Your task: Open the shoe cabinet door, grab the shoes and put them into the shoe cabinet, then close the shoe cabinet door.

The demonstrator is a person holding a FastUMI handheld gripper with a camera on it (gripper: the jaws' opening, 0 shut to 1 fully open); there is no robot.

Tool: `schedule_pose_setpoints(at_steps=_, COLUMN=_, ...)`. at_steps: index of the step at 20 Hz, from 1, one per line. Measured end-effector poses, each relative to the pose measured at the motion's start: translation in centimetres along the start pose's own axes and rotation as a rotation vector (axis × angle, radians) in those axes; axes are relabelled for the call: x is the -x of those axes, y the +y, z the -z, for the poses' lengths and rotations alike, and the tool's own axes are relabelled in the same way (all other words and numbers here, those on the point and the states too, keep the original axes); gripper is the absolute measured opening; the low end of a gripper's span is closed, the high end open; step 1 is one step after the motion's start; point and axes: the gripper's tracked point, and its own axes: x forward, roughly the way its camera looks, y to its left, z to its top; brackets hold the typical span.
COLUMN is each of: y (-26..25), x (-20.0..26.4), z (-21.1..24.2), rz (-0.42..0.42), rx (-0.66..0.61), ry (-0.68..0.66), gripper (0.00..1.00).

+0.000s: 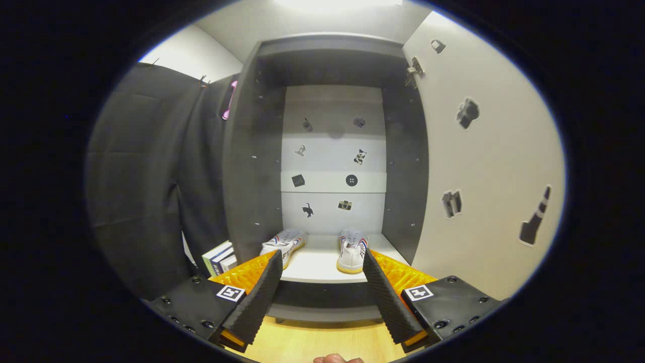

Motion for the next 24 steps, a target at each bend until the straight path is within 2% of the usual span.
schedule_pose_setpoints(at_steps=3, y=-0.4, x=5.1, z=0.0, rz=-0.014, rx=0.008, ry=-0.020, gripper=0.99)
schedule_pose_setpoints(at_steps=6, y=-0.6, x=10.0, z=0.1, rz=-0.090, rx=0.001, ry=-0.037, gripper=0.99)
schedule_pose_setpoints(at_steps=13, y=-8.0, x=19.7, z=0.2, rz=-0.045, rx=-0.050, ry=-0.010, gripper=0.99)
schedule_pose_setpoints(at_steps=19, y=-15.3, x=23.8, z=1.0, rz=-0.016, rx=-0.092, ry=-0.005, gripper=0.98)
schedule_pose_setpoints(at_steps=24, y=-23.0, x=23.8, z=1.4, rz=-0.002, rx=-0.050, ry=-0.003, gripper=0.98)
